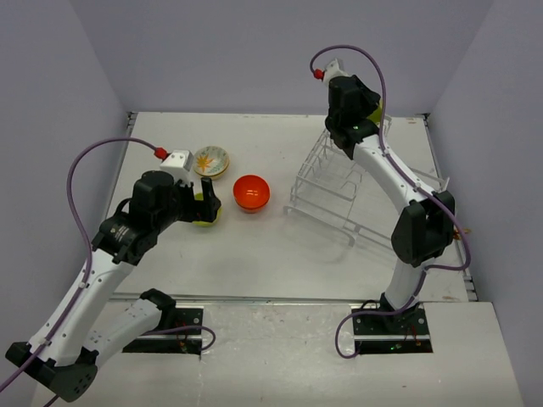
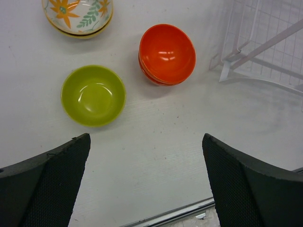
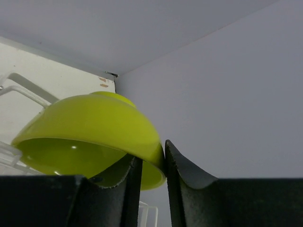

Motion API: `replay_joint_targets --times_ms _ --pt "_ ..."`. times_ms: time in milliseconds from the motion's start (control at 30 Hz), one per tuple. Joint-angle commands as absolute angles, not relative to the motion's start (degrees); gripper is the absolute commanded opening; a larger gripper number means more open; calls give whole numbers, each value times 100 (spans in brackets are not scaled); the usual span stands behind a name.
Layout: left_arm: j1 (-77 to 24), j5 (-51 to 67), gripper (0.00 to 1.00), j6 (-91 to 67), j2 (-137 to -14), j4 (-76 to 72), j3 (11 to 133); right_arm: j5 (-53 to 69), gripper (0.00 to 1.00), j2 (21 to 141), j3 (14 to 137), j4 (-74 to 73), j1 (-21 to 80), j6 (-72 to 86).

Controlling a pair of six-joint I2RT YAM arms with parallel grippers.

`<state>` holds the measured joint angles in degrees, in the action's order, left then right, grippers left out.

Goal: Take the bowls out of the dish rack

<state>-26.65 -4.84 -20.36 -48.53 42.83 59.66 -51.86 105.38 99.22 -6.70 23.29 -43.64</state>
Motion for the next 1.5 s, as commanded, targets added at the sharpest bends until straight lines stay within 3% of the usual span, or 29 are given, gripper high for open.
replay_joint_targets --times_ms 0,67,200,667,767,867,900,933,1000,1233,1333,1400,1433,1467 --pt "-2646 -352 100 -1898 -4816 4052 5898 -5098 24 10494 9774 -361 2285 -4447" --pt "-2646 -264 100 -1933 -4860 3973 5906 -5098 21 10459 9730 -308 2285 -4474" --pt "-2646 -193 100 -1969 -4939 3876 5941 -5133 0 10249 9519 -80 2285 -4614" --pt "-2646 -44 100 -2276 -5010 3464 6152 -5755 0 9334 9632 615 2311 -5045" --pt "-2654 298 100 -2382 -5176 3139 6363 -5959 0 9290 10174 -302 2355 -4196" --pt "-2917 553 100 -2461 -5588 2638 6775 -4953 0 9447 11497 -3376 2513 -1563" --pt "-3057 441 100 -2461 -5694 2367 6924 -4304 0 9492 11844 -4141 2531 -329" --pt "-3433 309 100 -2452 -5817 2242 7256 -2888 0 9510 12230 -5001 2540 127" --pt "-3752 -102 100 -2408 -6256 2083 7679 -1528 0 9405 12270 -5421 2653 927" --pt "-4131 -1291 99 -1873 -7793 2478 9544 -633 0 8921 11629 -5625 3286 1731" --pt "-4131 -1441 85 -1854 -8006 2531 9686 -598 0 8763 11426 -5608 3489 1810" --pt "-4131 -1459 68 -1863 -8164 2557 9729 -493 0 8640 11216 -5494 3551 1881" --pt "-4131 -1494 51 -1889 -8217 2592 9738 -518 0 8614 11154 -5441 3568 1907" --pt "-4131 -1520 45 -1898 -8279 2697 9773 -536 0 8587 11101 -5388 3594 1916"
